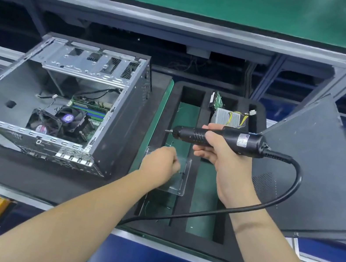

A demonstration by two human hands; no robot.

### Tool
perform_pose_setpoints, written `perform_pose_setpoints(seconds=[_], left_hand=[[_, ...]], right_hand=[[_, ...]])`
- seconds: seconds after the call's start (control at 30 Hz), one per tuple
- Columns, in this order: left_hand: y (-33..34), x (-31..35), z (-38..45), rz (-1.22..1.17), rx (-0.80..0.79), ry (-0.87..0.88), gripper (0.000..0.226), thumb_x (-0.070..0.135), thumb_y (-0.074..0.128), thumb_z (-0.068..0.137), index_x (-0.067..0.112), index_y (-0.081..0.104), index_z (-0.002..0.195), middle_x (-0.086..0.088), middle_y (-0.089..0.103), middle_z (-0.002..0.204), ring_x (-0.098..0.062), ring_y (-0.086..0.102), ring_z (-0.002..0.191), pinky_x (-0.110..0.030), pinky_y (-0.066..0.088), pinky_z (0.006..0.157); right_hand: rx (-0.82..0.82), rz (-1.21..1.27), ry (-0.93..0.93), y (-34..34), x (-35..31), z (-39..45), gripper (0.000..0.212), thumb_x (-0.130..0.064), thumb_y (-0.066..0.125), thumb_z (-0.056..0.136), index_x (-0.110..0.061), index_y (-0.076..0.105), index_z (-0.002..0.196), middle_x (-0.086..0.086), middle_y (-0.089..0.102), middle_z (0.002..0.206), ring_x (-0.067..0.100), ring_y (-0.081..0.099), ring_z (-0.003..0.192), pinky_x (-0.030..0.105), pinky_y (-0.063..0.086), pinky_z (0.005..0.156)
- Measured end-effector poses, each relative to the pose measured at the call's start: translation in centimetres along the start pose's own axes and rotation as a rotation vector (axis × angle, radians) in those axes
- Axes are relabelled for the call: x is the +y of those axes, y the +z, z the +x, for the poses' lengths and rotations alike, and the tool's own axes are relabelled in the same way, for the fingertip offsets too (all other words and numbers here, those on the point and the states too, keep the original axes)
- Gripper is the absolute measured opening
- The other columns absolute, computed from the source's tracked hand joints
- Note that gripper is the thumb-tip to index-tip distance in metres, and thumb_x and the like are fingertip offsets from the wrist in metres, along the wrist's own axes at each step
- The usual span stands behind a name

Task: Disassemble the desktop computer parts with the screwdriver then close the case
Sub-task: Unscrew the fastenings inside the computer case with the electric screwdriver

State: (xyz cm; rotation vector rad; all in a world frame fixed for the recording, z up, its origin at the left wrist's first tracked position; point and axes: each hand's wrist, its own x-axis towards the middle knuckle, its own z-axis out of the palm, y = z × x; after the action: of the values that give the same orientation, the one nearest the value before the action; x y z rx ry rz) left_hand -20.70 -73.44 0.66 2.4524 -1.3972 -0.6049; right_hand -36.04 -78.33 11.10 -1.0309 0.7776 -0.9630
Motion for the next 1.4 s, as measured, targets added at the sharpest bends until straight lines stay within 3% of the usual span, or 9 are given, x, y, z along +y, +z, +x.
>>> perform_pose_setpoints(seconds=[0.1, 0.23, 0.37, 0.47, 0.77, 0.9, 1.1, 1.27, 1.4], left_hand=[[-4.3, -0.5, -0.3, -0.643, 0.157, -0.128, 0.005, 0.016, 0.055, 0.088, 0.012, 0.057, 0.085, -0.002, 0.072, 0.073, -0.026, 0.070, 0.070, -0.038, 0.059, 0.065], [-12.3, -1.9, -0.3, -1.189, 0.325, -0.181, 0.008, -0.002, 0.061, 0.085, 0.005, 0.058, 0.083, -0.008, 0.068, 0.068, -0.021, 0.067, 0.065, -0.034, 0.060, 0.066], [-19.0, -5.6, -1.5, -1.476, 0.371, -0.204, 0.016, 0.000, 0.068, 0.092, -0.001, 0.062, 0.106, -0.005, 0.066, 0.070, -0.014, 0.066, 0.065, -0.031, 0.062, 0.078], [-22.5, -8.4, -2.5, -1.580, 0.349, -0.163, 0.010, 0.003, 0.065, 0.097, -0.001, 0.063, 0.106, -0.004, 0.064, 0.072, -0.013, 0.065, 0.067, -0.029, 0.061, 0.078], [-31.0, -18.4, -5.3, -1.547, 0.014, 0.083, 0.016, 0.011, 0.061, 0.100, 0.003, 0.068, 0.112, -0.002, 0.068, 0.083, -0.009, 0.069, 0.078, -0.027, 0.060, 0.079], [-34.0, -23.8, -6.3, -1.490, -0.118, 0.153, 0.039, 0.018, 0.067, 0.091, 0.000, 0.063, 0.125, -0.003, 0.069, 0.090, -0.011, 0.068, 0.086, -0.027, 0.058, 0.086], [-36.4, -28.7, -6.3, -1.340, -0.195, 0.204, 0.012, 0.010, 0.067, 0.096, 0.004, 0.072, 0.105, -0.007, 0.067, 0.086, -0.012, 0.069, 0.080, -0.030, 0.058, 0.089], [-37.1, -30.4, -6.1, -1.230, -0.252, 0.231, 0.011, 0.010, 0.068, 0.094, 0.007, 0.076, 0.102, -0.007, 0.065, 0.081, -0.014, 0.069, 0.080, -0.036, 0.058, 0.095], [-36.6, -30.3, -6.0, -1.248, -0.242, 0.237, 0.011, 0.011, 0.069, 0.094, 0.008, 0.079, 0.098, -0.007, 0.064, 0.078, -0.013, 0.067, 0.077, -0.032, 0.059, 0.089]], right_hand=[[0.005, 0.028, -0.026, 1.0, -1.1, 0.3, 0.012, -0.002, 0.069, 0.094, -0.004, 0.072, 0.105, 0.023, 0.074, 0.108, 0.040, 0.071, 0.079, 0.036, 0.062, 0.069], [-0.062, 0.096, -0.062, 4.4, -3.5, 0.5, 0.018, -0.009, 0.070, 0.092, -0.004, 0.073, 0.110, 0.019, 0.077, 0.107, 0.039, 0.072, 0.080, 0.037, 0.062, 0.071], [-0.173, 0.122, -0.077, 9.1, -5.2, 0.2, 0.019, -0.005, 0.063, 0.100, -0.001, 0.071, 0.117, 0.022, 0.075, 0.106, 0.035, 0.072, 0.079, 0.034, 0.061, 0.069], [-0.240, 0.159, -0.104, 13.2, -5.9, -0.7, 0.026, -0.013, 0.068, 0.094, 0.000, 0.070, 0.117, 0.022, 0.075, 0.107, 0.036, 0.071, 0.079, 0.035, 0.060, 0.068], [-0.256, 0.128, -0.147, 24.6, -4.8, -4.0, 0.040, -0.022, 0.067, 0.093, 0.001, 0.066, 0.125, 0.021, 0.072, 0.122, 0.034, 0.069, 0.085, 0.038, 0.061, 0.075], [-0.214, 0.132, -0.171, 29.5, -3.3, -6.1, 0.040, -0.025, 0.070, 0.088, -0.003, 0.068, 0.121, 0.018, 0.073, 0.121, 0.032, 0.070, 0.083, 0.038, 0.062, 0.075], [-0.169, 0.107, -0.220, 34.1, -1.6, -8.4, 0.045, -0.034, 0.075, 0.081, -0.008, 0.070, 0.118, 0.018, 0.074, 0.119, 0.032, 0.071, 0.081, 0.035, 0.060, 0.071], [-0.162, 0.082, -0.239, 35.1, -1.2, -9.4, 0.041, -0.031, 0.073, 0.084, -0.008, 0.070, 0.117, 0.018, 0.075, 0.114, 0.031, 0.071, 0.079, 0.034, 0.061, 0.071], [-0.169, 0.061, -0.251, 35.3, -1.2, -9.7, 0.040, -0.031, 0.073, 0.083, -0.009, 0.071, 0.116, 0.017, 0.075, 0.116, 0.029, 0.072, 0.080, 0.035, 0.061, 0.072]])
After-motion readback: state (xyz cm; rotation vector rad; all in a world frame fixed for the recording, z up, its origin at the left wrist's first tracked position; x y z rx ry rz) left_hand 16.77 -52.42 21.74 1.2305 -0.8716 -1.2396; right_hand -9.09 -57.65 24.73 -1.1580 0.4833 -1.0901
